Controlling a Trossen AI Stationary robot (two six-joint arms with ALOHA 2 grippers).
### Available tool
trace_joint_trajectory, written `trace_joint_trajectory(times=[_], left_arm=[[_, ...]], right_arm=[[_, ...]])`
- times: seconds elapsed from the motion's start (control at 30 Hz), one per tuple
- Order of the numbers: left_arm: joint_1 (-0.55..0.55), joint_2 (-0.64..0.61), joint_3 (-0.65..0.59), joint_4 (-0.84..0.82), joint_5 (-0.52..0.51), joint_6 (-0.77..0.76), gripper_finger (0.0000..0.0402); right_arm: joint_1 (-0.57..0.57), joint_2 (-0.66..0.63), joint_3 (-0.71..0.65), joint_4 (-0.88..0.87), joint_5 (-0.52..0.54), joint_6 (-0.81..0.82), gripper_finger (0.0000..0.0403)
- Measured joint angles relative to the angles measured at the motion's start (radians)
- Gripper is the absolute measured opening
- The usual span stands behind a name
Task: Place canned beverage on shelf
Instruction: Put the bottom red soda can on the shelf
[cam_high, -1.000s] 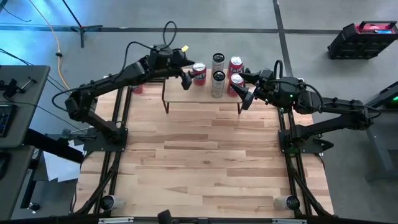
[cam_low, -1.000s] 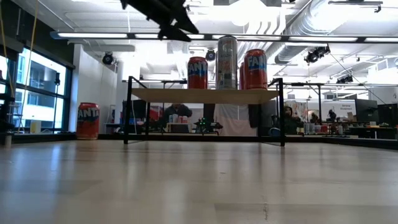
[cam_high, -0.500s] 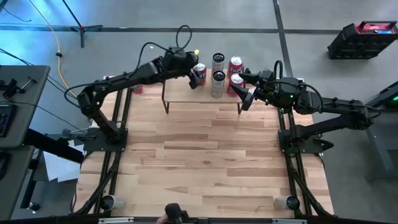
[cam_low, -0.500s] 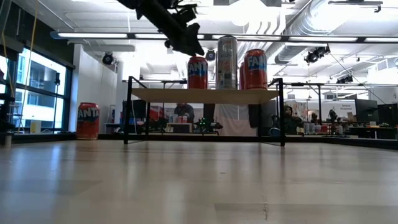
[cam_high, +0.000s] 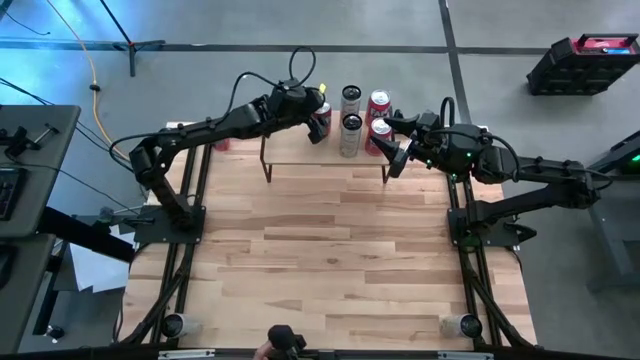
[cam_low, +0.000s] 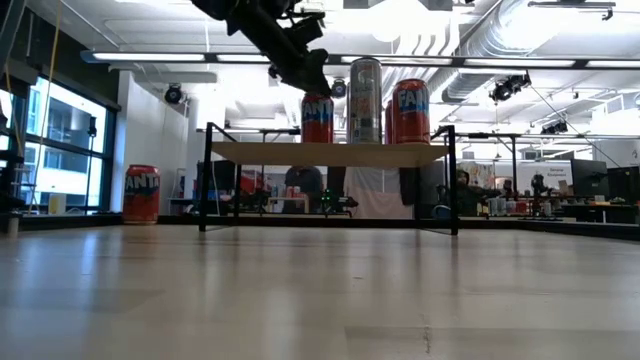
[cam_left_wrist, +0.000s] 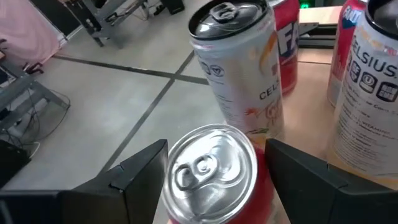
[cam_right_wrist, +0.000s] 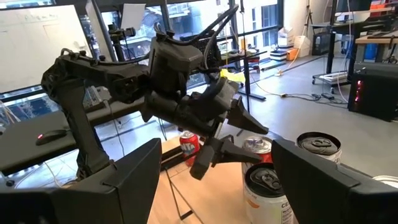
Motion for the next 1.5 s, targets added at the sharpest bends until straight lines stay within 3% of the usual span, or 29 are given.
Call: trace_joint_trajectory(times=[0.67,0.9,1.13,1.5], left_arm=[[0.006,-0.001,0.0,0.022,-0.036,-0.007,0.0259],[0.005,-0.096,-0.001,-0.035,0.055,-0.093,0.0259],[0.098,-0.172,-0.064,-0.18,0.208,-0.14,0.0259],[0.144,-0.141,-0.219,-0.01,0.251,-0.184,0.0259]], right_arm=[[0.0,0.0,0.0,0.0,0.0,0.001,0.0287],[0.0,0.0,0.0,-0.001,0.0,-0.005,0.0287],[0.0,0.0,0.0,-0.002,0.0,-0.005,0.0287],[0.0,0.0,0.0,-0.003,0.0,-0.005,0.0287]])
